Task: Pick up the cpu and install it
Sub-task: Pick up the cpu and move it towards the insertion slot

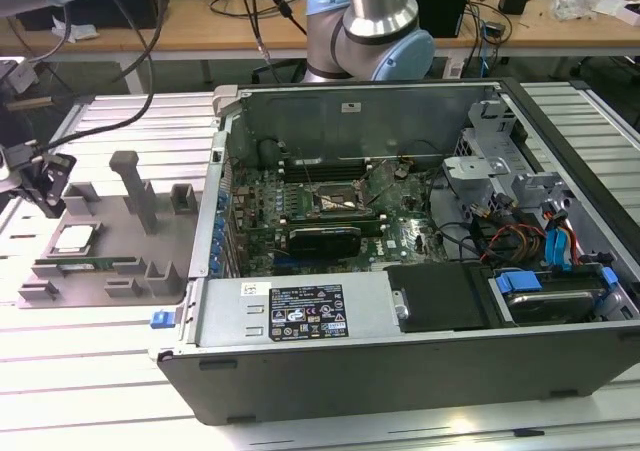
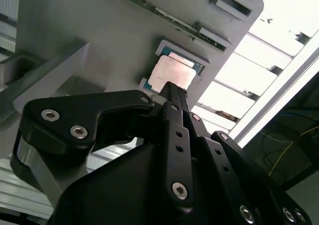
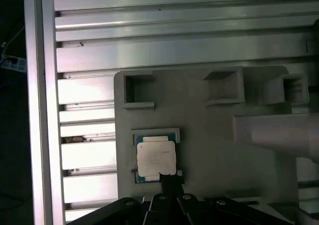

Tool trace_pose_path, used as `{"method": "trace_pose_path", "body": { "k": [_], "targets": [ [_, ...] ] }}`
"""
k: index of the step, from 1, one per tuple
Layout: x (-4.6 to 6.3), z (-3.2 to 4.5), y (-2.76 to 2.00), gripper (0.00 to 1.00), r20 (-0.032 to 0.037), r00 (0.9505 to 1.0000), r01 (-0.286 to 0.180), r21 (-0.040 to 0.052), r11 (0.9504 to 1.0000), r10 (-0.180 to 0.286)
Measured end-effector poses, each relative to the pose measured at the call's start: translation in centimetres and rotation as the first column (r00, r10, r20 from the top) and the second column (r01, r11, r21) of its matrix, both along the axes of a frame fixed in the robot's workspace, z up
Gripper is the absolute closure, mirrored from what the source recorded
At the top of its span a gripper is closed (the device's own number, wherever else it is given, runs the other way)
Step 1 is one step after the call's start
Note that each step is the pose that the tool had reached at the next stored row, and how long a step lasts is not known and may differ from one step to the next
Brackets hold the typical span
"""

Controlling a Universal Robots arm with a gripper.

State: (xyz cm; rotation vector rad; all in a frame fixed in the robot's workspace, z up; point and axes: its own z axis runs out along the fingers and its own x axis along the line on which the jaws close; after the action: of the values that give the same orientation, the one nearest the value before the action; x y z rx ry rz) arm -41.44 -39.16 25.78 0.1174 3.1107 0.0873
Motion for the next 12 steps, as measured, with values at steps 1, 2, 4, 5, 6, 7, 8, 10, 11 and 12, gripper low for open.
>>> {"method": "trace_pose_path", "body": {
  "k": [1,2,4,5,6,7,8,10,11,12],
  "targets": [
    [0.0,-0.14,-0.04,0.89,0.0001,1.0,-0.001,0.0002,1.0,0.001],
    [0.0,-0.29,-0.05,0.89,-0.0001,1.0,-0.003,0.0004,1.0,0.003],
    [0.0,-0.69,-0.08,0.89,0.0,0.9999,-0.011,0.0007,0.9999,0.011],
    [0.0,-0.93,-0.09,0.89,0.0,0.9999,-0.015,0.0007,0.9999,0.015],
    [0.0,-1.22,-0.1,0.89,0.0001,0.9998,-0.02,0.0008,0.9998,0.02],
    [0.0,-1.58,-0.1,0.89,0.0001,0.9997,-0.023,0.0008,0.9997,0.023],
    [0.0,-1.97,-0.1,0.89,0.0,0.9997,-0.025,0.0008,0.9997,0.025],
    [0.0,-2.38,-0.1,0.89,0.0001,0.9996,-0.028,0.0008,0.9996,0.028],
    [0.0,-2.63,-0.1,0.89,0.0003,0.9995,-0.031,0.0008,0.9995,0.031],
    [0.0,-3.08,-0.1,0.89,0.0003,0.9993,-0.038,0.0008,0.9993,0.038]
  ]
}}
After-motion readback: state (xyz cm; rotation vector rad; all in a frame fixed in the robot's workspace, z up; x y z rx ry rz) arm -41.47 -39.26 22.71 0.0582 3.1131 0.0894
